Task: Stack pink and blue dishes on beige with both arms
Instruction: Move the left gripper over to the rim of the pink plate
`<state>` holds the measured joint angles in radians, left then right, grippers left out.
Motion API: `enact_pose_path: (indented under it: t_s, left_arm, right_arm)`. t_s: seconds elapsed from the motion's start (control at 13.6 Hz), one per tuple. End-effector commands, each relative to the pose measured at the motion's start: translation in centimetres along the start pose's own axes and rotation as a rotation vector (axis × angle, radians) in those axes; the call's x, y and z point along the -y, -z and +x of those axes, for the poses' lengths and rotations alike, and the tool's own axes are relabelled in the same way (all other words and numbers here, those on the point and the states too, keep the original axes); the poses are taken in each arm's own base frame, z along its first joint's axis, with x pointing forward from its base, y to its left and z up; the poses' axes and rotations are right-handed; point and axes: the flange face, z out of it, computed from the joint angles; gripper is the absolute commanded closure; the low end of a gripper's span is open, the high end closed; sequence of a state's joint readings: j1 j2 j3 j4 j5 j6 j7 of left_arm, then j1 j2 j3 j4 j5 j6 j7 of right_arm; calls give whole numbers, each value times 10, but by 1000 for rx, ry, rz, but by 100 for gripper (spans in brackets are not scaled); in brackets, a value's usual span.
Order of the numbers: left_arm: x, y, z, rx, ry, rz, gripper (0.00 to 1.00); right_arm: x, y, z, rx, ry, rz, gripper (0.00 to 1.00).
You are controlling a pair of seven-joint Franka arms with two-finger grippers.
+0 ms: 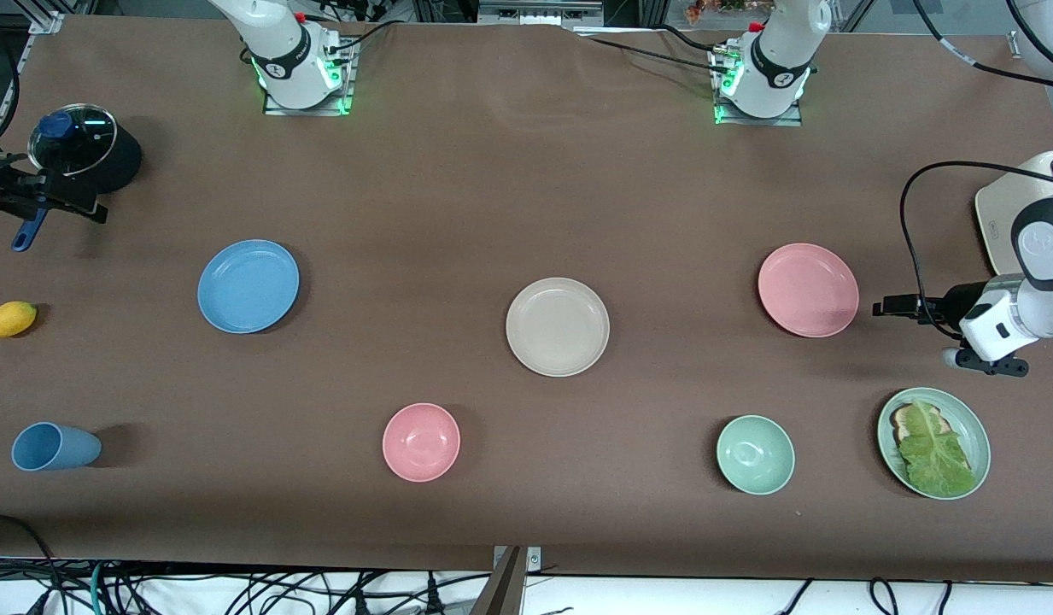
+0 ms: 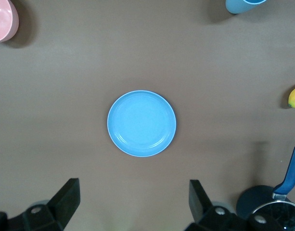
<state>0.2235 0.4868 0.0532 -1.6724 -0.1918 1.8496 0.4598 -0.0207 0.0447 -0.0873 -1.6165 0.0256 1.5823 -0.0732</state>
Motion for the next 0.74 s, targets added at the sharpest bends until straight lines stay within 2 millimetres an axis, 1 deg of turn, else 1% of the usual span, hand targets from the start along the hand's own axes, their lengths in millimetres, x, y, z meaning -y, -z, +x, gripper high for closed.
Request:
enact_pose_path:
  t_s: [0.0,0.37,0.66]
  left_arm:
    - [11,-16,-2,-21,-38,-40,0]
    - [28,-57,-17,-61,-56,-78,0]
    - [39,-78,-29,-93,-77,-99,0]
  right_arm:
    - [-1,8,-3,1,3,5,0]
    - [-1,8,-3,1,3,5,0]
    - [-1,8,-3,1,3,3,0]
